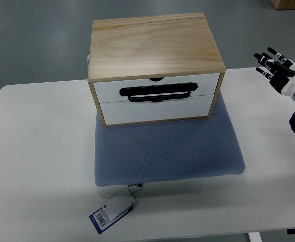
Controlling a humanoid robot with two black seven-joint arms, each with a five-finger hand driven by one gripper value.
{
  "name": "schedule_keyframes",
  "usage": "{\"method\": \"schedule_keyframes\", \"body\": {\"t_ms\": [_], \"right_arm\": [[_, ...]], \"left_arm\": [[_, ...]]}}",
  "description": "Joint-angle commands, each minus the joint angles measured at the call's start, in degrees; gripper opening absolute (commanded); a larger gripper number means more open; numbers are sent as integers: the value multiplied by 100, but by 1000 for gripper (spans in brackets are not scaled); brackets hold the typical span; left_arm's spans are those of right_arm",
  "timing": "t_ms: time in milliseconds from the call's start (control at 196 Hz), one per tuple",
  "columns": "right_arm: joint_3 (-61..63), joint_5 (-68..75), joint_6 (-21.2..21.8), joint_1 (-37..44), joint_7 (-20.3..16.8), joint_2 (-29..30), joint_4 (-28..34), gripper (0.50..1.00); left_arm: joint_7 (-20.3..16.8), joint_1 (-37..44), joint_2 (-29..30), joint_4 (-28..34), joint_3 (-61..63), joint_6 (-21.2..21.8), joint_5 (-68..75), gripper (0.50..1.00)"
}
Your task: Open wood drawer with right hand
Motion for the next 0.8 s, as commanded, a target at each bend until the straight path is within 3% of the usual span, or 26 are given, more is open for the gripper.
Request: {"method": "schedule_keyframes", "body": {"t_ms": [0,792], "right_arm": [[6,0,0,0,0,9,0,930],[15,17,44,0,0,26,0,930]], "left_arm": [[2,0,0,-8,29,-8,4,1000],[2,0,0,19,11,54,-14,1000]]}}
